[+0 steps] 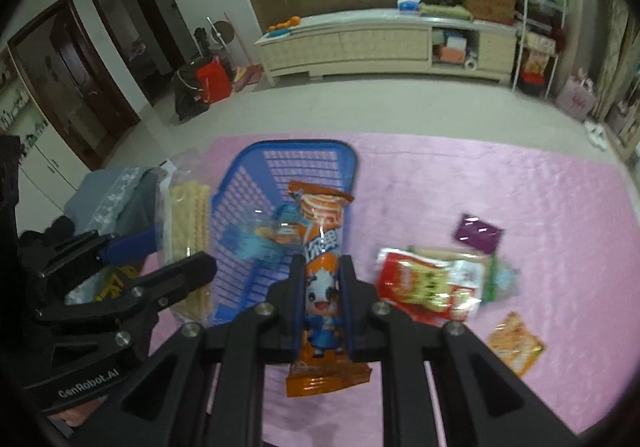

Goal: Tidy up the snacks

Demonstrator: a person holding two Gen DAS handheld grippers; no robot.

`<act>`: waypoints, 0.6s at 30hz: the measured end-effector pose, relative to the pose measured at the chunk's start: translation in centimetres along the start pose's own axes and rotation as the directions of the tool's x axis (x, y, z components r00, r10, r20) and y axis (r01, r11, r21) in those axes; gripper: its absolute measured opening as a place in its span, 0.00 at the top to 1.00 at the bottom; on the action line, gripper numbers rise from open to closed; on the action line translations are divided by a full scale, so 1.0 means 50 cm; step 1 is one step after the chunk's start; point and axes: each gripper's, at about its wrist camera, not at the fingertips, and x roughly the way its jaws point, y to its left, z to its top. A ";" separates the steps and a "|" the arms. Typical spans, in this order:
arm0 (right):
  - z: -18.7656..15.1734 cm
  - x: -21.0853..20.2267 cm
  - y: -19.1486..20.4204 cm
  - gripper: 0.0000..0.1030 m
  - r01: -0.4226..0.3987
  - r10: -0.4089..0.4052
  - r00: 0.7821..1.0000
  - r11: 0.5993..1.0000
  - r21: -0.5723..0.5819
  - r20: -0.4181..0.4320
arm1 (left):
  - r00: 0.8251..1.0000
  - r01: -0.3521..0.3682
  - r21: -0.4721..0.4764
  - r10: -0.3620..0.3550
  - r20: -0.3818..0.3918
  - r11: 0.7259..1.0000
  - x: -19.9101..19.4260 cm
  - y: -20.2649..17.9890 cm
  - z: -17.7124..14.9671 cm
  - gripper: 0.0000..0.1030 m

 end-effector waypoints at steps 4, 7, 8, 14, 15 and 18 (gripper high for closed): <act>0.013 0.038 0.029 0.81 -0.007 0.007 1.000 1.000 0.008 -0.019 | 1.000 -0.012 0.016 0.012 -0.003 1.000 0.010 0.029 0.010 0.56; 0.022 0.069 0.042 0.81 -0.007 0.008 0.999 0.999 0.042 -0.033 | 0.999 -0.028 0.041 0.029 -0.016 0.999 0.031 0.046 0.016 0.56; 0.023 0.079 0.044 0.81 0.000 0.001 0.999 0.999 0.045 -0.040 | 0.999 -0.031 0.038 0.032 -0.020 0.999 0.032 0.053 0.015 0.56; 0.037 0.134 0.057 0.81 0.045 -0.041 0.997 0.997 0.057 -0.061 | 0.997 -0.017 0.043 0.020 -0.069 0.999 0.076 0.089 0.018 0.56; 0.040 0.141 0.058 0.81 0.049 -0.045 0.997 0.997 0.058 -0.062 | 0.997 -0.012 0.043 0.016 -0.073 0.999 0.081 0.092 0.019 0.56; 0.051 0.161 0.057 0.81 0.067 -0.062 0.995 0.996 0.058 -0.073 | 0.997 -0.001 0.047 0.005 -0.083 0.999 0.100 0.101 0.027 0.56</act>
